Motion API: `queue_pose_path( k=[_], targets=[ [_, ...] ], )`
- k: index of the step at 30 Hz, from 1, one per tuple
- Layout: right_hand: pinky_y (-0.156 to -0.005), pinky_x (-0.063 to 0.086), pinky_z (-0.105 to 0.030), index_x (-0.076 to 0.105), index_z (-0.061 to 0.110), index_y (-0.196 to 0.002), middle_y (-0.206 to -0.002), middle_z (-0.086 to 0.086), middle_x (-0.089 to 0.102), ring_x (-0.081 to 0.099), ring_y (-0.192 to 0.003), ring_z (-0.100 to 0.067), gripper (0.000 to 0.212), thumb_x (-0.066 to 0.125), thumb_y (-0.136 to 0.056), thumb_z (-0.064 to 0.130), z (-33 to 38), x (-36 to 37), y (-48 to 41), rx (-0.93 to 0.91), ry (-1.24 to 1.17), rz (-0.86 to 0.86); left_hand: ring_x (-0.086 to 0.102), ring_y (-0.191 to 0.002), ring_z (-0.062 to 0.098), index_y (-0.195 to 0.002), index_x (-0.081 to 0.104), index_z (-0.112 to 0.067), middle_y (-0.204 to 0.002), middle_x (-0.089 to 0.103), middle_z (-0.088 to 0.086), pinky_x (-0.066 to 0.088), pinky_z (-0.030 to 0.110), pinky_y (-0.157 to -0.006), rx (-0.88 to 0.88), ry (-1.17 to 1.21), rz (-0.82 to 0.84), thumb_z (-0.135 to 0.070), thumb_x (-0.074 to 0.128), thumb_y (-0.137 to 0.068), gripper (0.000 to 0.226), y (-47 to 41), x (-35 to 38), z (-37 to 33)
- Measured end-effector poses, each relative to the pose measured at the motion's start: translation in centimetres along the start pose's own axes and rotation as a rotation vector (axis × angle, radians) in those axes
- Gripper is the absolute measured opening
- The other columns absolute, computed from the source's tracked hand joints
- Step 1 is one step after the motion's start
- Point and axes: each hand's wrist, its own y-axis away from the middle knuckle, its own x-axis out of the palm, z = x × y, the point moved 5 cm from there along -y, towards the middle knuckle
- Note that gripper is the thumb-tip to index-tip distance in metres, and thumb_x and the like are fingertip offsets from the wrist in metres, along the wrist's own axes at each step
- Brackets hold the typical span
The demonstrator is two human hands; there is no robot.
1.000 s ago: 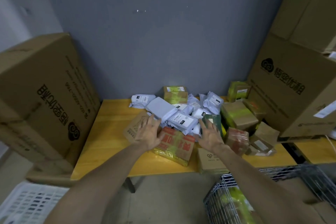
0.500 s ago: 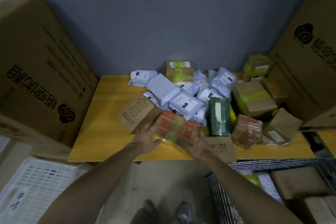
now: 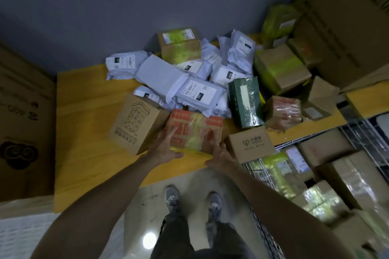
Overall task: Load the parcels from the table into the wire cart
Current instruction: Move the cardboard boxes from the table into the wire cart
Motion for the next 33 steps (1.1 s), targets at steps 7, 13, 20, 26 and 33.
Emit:
queue_pose_path(
  k=[7,13,20,26,33],
  targets=[
    [-0.098,0.043,-0.037,-0.014,0.038,-0.153,-0.15,-0.026,0.023,0.048,-0.125,-0.043,0.117,0.072,-0.081,0.004,-0.2,0.8,-1.7,0.051,-0.143,-0.103,0.031,-0.144,0.028,-0.146,0.001,-0.064,-0.161,0.019,0.0,0.041,0.058,-0.107,0.057,0.188,0.051,-0.059,0.087,-0.047,0.131,-4.9,2.5,4.4],
    [-0.099,0.046,-0.037,-0.006,0.038,-0.155,-0.139,-0.022,0.041,0.054,-0.118,-0.041,0.113,0.072,-0.078,0.01,0.1,1.1,-1.5,0.037,-0.207,-0.18,0.037,-0.14,0.023,-0.155,0.002,-0.045,-0.157,0.031,0.002,0.042,0.047,-0.109,0.051,0.207,-0.005,-0.02,0.086,-0.075,0.119,-2.1,1.7,1.7],
    [-0.091,0.049,-0.032,-0.001,0.029,-0.157,-0.129,-0.021,0.057,0.063,-0.105,-0.036,0.102,0.067,-0.082,0.023,0.7,0.8,0.5,0.012,-0.165,-0.256,0.039,-0.138,0.031,-0.141,-0.001,-0.07,-0.154,0.032,0.007,0.041,0.057,-0.108,-0.018,0.203,-0.026,-0.071,0.08,-0.041,0.129,-2.9,2.4,3.7],
    [-0.095,0.046,-0.034,0.016,0.02,-0.157,-0.131,-0.021,0.057,0.059,-0.112,-0.036,0.084,0.065,-0.088,0.023,-0.1,0.6,3.2,-0.056,-0.128,-0.217,0.038,-0.135,0.038,-0.154,0.004,-0.047,-0.15,0.026,0.017,0.037,0.048,-0.112,-0.046,0.073,-0.094,-0.042,0.089,-0.068,0.121,3.0,0.9,-0.3],
    [-0.104,0.039,-0.036,-0.006,0.028,-0.156,-0.143,-0.022,0.047,0.052,-0.123,-0.037,0.109,0.073,-0.083,0.047,-0.5,1.1,6.7,-0.146,-0.154,-0.156,0.033,-0.139,0.037,-0.157,0.006,-0.039,-0.152,0.03,0.017,0.035,0.041,-0.109,-0.076,-0.04,-0.175,-0.043,0.085,-0.073,0.116,8.2,0.5,-2.1]
  ],
)
